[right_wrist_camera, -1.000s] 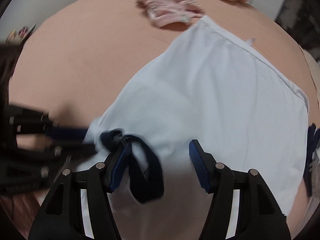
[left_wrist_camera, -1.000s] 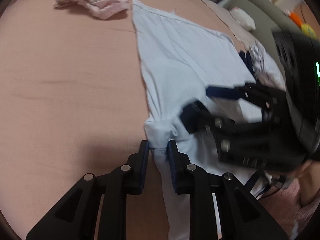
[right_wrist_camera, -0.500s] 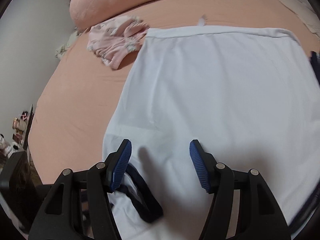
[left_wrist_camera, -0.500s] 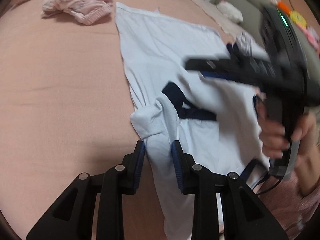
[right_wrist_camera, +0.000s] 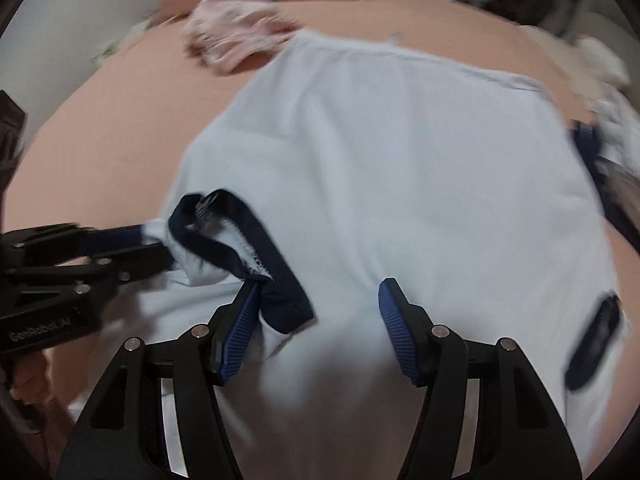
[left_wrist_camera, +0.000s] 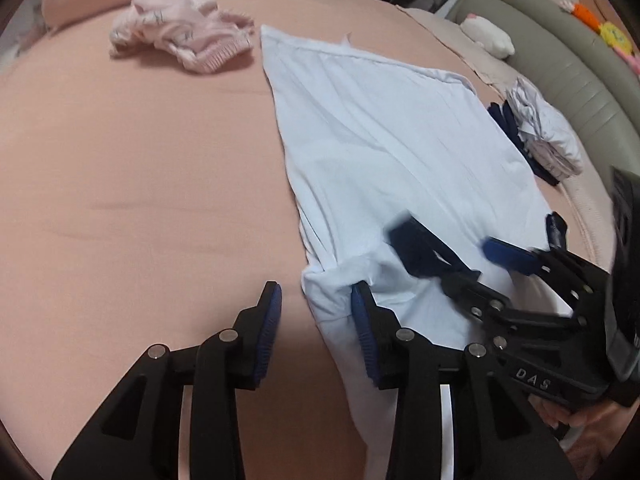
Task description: Fold clothes
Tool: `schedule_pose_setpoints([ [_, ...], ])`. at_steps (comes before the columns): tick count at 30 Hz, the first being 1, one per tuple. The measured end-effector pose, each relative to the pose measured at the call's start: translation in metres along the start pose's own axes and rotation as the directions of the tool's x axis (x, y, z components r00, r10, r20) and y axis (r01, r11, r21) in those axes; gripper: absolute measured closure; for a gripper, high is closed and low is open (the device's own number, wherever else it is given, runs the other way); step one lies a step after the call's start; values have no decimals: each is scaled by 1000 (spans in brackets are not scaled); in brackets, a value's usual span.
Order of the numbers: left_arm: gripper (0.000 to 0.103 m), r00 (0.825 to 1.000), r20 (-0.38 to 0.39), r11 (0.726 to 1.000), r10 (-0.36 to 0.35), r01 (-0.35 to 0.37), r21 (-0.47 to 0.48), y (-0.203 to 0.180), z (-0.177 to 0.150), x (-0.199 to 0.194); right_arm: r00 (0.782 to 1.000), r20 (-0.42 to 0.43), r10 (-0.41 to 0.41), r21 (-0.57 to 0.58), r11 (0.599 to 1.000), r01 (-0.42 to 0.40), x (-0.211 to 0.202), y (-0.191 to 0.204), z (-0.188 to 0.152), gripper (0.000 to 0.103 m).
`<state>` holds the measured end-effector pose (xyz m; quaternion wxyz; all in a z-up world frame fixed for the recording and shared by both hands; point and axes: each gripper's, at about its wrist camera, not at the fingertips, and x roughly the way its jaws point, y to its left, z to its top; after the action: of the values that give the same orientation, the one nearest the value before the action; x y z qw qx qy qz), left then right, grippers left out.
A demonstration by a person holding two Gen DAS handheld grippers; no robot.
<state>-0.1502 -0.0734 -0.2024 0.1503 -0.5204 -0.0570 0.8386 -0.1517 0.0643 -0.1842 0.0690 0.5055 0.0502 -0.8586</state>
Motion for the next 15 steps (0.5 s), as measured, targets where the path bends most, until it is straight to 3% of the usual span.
schedule_pose_setpoints([
  [3, 63, 999, 33, 999, -4, 6, -48, 7, 2, -3, 1000, 15, -25, 14, 1000, 24, -11, -5, -7, 42],
  [7, 63, 998, 56, 1000, -1, 0, 7, -2, 4, -14, 996, 48, 73, 30, 997, -74, -34, -9, -1, 42],
  [11, 63, 997, 82, 999, -10, 7, 31, -10, 7, -21, 989, 52, 137, -79, 988, -133, -36, 9, 11, 40],
  [15, 63, 1000, 21, 1000, -2, 3, -12, 7, 2, -10, 997, -8, 73, -155, 985, -73, 0, 32, 23, 41],
])
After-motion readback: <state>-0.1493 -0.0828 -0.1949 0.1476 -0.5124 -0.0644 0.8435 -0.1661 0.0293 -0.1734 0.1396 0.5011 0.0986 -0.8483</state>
